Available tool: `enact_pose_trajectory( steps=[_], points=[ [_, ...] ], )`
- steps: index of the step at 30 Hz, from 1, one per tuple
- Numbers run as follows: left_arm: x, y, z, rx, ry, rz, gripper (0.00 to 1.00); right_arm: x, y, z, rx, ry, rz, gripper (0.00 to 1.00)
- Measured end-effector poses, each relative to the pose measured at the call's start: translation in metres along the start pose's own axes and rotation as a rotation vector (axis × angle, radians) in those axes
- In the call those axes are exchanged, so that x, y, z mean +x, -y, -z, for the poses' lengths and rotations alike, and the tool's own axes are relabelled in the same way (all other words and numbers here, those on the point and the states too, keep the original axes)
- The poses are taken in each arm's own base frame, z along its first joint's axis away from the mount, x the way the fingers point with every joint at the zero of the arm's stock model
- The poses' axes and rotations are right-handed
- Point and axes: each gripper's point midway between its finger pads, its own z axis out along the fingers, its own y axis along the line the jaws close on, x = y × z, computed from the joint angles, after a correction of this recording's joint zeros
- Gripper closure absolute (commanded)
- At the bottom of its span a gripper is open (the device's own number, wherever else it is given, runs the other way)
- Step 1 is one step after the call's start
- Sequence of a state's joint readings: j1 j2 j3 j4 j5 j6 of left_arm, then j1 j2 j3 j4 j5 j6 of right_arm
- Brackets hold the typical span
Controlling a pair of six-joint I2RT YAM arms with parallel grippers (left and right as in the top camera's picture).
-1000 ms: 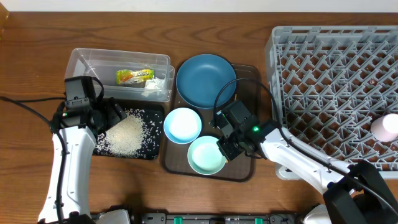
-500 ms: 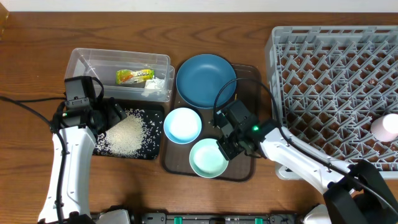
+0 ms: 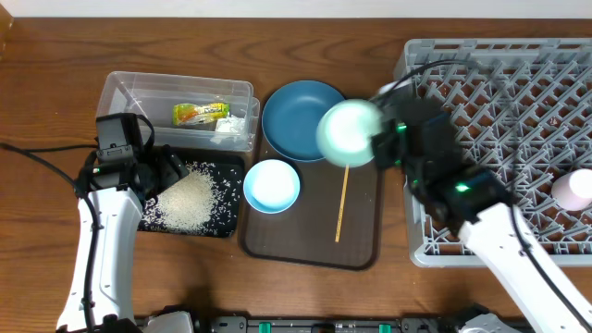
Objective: Sort waste into correct bins and load items into the dishwasher rack
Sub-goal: 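Lift the green bowl and carry it over the rack's right side, then lower the green bowl into the rack and open the right gripper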
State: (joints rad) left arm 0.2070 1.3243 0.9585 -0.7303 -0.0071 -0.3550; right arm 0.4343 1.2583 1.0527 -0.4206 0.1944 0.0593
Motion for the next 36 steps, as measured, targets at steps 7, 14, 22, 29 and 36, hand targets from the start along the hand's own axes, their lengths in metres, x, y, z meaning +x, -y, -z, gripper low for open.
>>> enact_pose_trajectory(
  steps=[7,14,22,29,36],
  points=[
    [0.000,0.000,0.000,0.000,0.000,0.000,0.09,-0.026,0.124,0.011,0.373,0.125,-0.158,0.99],
    [0.000,0.000,0.000,0.000,0.001,0.000,0.09,-0.052,0.226,0.046,0.635,0.298,-0.226,0.99],
    [0.000,0.000,0.000,0.000,-0.001,0.000,0.09,-0.037,0.312,0.059,0.867,0.191,-0.170,0.99],
    [0.000,0.000,0.000,0.000,0.000,0.000,0.09,-0.046,0.381,0.054,0.975,0.044,-0.182,0.99],
    [0.000,0.000,0.000,0.000,0.000,0.000,0.09,-0.046,0.441,0.058,1.199,-0.011,-0.148,0.99]
  ],
)
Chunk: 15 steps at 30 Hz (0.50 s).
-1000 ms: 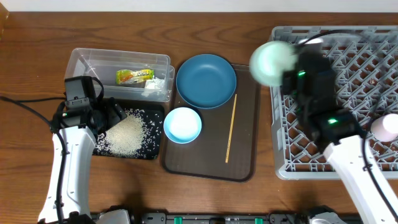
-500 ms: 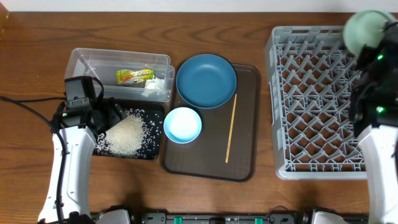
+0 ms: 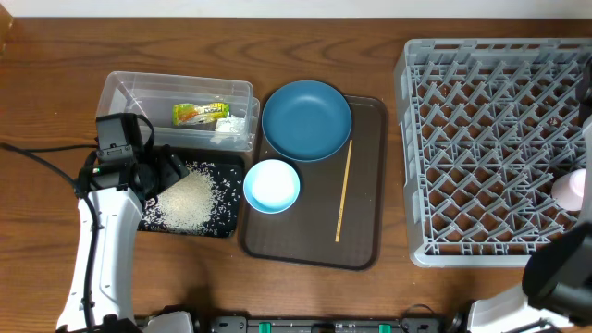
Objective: Sort waste into correct bins and load items into the dishwasher rack
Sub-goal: 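Lower the green bowl into the rack and open the right gripper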
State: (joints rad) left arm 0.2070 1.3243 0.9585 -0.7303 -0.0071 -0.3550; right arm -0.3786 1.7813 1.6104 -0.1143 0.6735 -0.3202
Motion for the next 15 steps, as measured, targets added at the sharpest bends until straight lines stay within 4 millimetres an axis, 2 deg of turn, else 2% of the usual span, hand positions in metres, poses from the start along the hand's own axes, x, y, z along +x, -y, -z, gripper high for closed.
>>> enact_pose_trajectory(
  steps=[5,15],
  points=[
    [0.000,0.000,0.000,0.000,0.000,0.000,0.09,0.028,-0.001,-0.033,0.114,-0.058,0.135,1.00],
    [0.000,0.000,0.000,0.000,0.001,0.000,0.09,0.089,-0.016,-0.071,0.160,-0.200,0.326,0.99]
  ],
)
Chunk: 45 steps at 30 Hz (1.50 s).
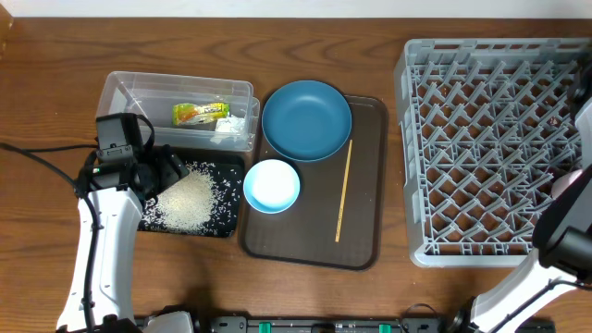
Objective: Sort waste into correct bins and load items into the dishwasher rack
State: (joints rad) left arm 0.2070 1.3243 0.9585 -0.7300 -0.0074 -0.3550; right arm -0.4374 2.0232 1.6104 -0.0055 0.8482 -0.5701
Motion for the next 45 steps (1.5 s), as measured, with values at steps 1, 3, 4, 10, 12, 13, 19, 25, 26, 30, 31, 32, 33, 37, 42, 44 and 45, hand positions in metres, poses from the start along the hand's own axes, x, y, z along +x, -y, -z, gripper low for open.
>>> enact_pose_trajectory(
  steps=[1,3,4,10,12,13,19,25,26,30,31,32,33,37,42,44,45],
  points=[
    [0.000,0.000,0.000,0.000,0.000,0.000,0.09,0.004,-0.004,-0.003,0.004,-0.013,0.013,0.99],
    [0.000,0.000,0.000,0.000,0.000,0.000,0.09,0.012,-0.013,-0.008,0.008,-0.036,0.038,0.99],
    [0.000,0.000,0.000,0.000,0.000,0.000,0.09,0.017,-0.019,-0.011,0.008,-0.051,0.055,0.99],
    [0.000,0.000,0.000,0.000,0.000,0.000,0.09,0.033,-0.027,-0.012,0.015,-0.117,0.058,0.99],
    [0.000,0.000,0.000,0.000,-0.001,0.000,0.09,0.037,-0.029,-0.009,0.018,-0.136,0.048,0.99],
    [0.000,0.000,0.000,0.000,0.000,0.000,0.09,0.037,-0.030,-0.007,0.019,-0.141,0.043,0.99],
    [0.000,0.000,0.000,0.000,0.000,0.000,0.09,0.039,-0.047,0.012,-0.009,-0.163,0.041,0.99],
    [0.000,0.000,0.000,0.000,0.000,0.000,0.09,0.051,-0.064,0.028,-0.046,-0.205,0.072,0.99],
    [0.000,0.000,0.000,0.000,0.000,0.000,0.09,0.054,-0.065,0.029,-0.048,-0.215,0.074,0.99],
    [0.000,0.000,0.000,0.000,0.000,0.000,0.09,0.062,-0.067,0.032,-0.054,-0.244,0.063,0.99],
    [0.000,0.000,0.000,0.000,0.000,0.000,0.09,0.063,-0.068,0.033,-0.055,-0.249,0.055,0.99],
    [0.000,0.000,0.000,0.000,0.000,0.000,0.09,0.064,-0.069,0.034,-0.056,-0.251,0.052,0.98],
    [0.000,0.000,0.000,0.000,0.000,0.000,0.09,0.065,-0.069,0.034,-0.058,-0.255,0.045,0.93],
    [0.000,0.000,0.000,0.000,-0.001,0.000,0.09,0.067,-0.076,0.037,-0.106,-0.259,0.027,0.66],
    [0.000,0.000,0.000,0.000,0.000,0.000,0.09,0.050,-0.073,0.055,-0.221,-0.216,-0.026,0.43],
    [0.000,0.000,0.000,0.000,0.000,0.000,0.09,0.034,-0.059,0.067,-0.269,-0.171,-0.079,0.38],
    [0.000,0.000,0.000,0.000,0.000,0.000,0.09,0.026,-0.051,0.073,-0.287,-0.147,-0.106,0.38]
  ],
)
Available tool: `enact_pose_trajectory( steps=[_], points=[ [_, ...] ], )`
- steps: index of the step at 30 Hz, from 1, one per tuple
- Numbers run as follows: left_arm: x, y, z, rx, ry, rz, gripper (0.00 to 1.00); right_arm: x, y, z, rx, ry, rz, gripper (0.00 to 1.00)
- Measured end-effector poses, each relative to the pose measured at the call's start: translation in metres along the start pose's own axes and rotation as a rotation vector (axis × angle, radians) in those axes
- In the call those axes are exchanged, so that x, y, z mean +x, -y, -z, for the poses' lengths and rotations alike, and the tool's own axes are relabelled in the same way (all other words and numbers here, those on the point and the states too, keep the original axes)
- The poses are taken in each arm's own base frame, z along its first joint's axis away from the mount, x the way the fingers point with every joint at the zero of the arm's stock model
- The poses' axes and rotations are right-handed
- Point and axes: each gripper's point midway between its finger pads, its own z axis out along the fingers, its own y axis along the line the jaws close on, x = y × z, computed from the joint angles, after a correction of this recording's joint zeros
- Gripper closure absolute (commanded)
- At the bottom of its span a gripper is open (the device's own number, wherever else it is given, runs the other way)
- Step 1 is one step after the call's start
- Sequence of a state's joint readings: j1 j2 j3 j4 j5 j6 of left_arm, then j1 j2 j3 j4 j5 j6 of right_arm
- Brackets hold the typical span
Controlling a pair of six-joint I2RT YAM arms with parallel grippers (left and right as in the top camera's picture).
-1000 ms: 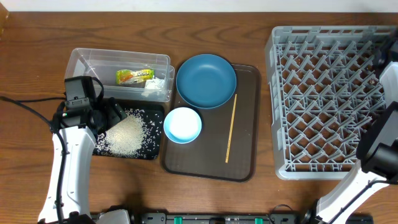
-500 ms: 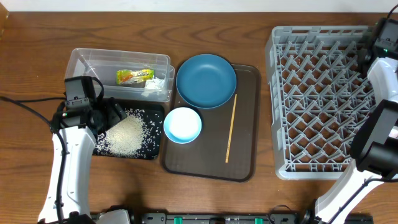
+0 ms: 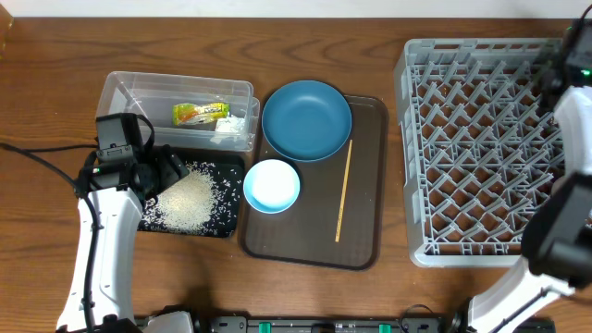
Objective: Sort waste into correct bins and load items into the dishwasher rack
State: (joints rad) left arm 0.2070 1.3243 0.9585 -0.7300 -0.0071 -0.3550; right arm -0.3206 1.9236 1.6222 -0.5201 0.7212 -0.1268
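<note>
A large blue bowl (image 3: 306,120), a small pale-blue bowl (image 3: 271,185) and a wooden chopstick (image 3: 343,190) lie on the brown tray (image 3: 314,252). The grey dishwasher rack (image 3: 481,139) stands to the right. My left gripper (image 3: 159,172) hovers at the left edge of the black tray of rice (image 3: 190,199); its jaws are too dark to read. My right arm (image 3: 566,185) runs up the rack's right side to its far right corner, with the fingers at the frame edge and not readable. No pale green bowl shows.
A clear plastic bin (image 3: 176,92) behind the rice tray holds a yellow-green wrapper (image 3: 201,113) and crumpled white paper (image 3: 228,129). The rack's prongs stand close together. Bare wooden table (image 3: 55,55) lies at the left and front.
My right arm has reached from the rack's near right side up to its far right corner, covering the pink cup seen at the right edge. The left arm and tray items have not moved.
At first my right gripper held a pale green bowl over the gap between tray and rack. Then the arm was at the rack's near right corner and the bowl was out of sight. It stayed at the right edge, and now stretches to the far corner.
</note>
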Motion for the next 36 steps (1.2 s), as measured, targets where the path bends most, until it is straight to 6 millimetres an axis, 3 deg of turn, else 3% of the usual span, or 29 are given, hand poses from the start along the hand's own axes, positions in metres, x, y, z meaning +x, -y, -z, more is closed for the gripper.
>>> enact_pose_trajectory(
  steps=[3,5,9,12,17,23,26,31,36],
  points=[
    [0.000,0.000,0.000,0.000,0.000,0.000,0.09,-0.030,0.012,0.044,-0.129,0.115,-0.067,0.38],
    [0.000,0.000,0.000,0.000,0.000,0.000,0.09,-0.041,0.007,0.070,-0.239,0.170,-0.077,0.38],
    [0.000,0.000,0.000,0.000,0.000,0.000,0.09,-0.052,-0.038,0.138,-0.585,0.258,-0.047,0.37],
    [0.000,0.000,0.000,0.000,0.000,0.000,0.09,-0.039,-0.087,0.183,-0.835,0.238,0.007,0.36],
    [0.000,0.000,0.000,0.000,0.000,0.000,0.09,0.017,-0.166,0.254,-1.146,0.079,0.172,0.34],
    [0.000,0.000,0.000,0.000,0.000,0.000,0.09,0.098,-0.235,0.324,-1.313,-0.118,0.413,0.34],
    [0.000,0.000,0.000,0.000,0.000,0.000,0.09,0.139,-0.267,0.350,-1.352,-0.199,0.532,0.39],
    [0.000,0.000,0.000,0.000,0.000,0.000,0.09,0.205,-0.312,0.377,-1.356,-0.329,0.665,0.40],
    [0.000,0.000,0.000,0.000,0.000,0.000,0.09,0.254,-0.336,0.392,-1.325,-0.437,0.721,0.41]
  ],
)
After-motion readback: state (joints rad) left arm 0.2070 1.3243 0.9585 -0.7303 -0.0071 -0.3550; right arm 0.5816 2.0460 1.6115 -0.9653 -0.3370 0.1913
